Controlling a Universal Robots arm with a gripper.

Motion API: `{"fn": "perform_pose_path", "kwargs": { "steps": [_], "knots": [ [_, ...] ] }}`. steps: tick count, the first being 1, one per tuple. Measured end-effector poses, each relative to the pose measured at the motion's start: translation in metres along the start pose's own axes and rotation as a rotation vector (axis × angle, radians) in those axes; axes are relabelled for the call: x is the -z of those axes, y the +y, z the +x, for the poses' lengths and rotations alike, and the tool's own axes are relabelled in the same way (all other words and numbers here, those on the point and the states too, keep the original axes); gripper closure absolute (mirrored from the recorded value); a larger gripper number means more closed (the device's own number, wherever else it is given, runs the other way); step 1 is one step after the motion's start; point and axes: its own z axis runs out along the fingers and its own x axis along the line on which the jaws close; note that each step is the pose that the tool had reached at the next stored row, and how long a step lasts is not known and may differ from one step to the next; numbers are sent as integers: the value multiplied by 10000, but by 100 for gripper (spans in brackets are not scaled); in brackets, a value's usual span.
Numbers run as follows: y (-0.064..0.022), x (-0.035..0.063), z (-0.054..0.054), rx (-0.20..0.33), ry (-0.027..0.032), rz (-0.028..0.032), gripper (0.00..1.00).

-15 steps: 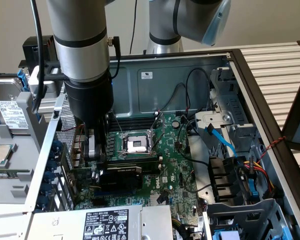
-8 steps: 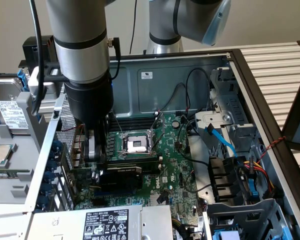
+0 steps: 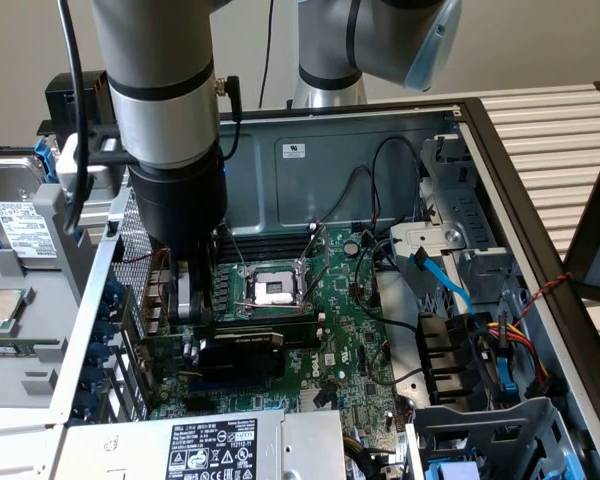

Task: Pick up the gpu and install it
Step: 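Press down on the gpu until it lock into place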

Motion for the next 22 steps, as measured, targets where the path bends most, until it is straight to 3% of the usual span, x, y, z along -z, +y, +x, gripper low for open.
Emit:
{"fn": "perform_pose_path", "kwargs": {
  "steps": [22],
  "knots": [
    [-8,36,72,-1,-229,-7,89]
  ]
}}
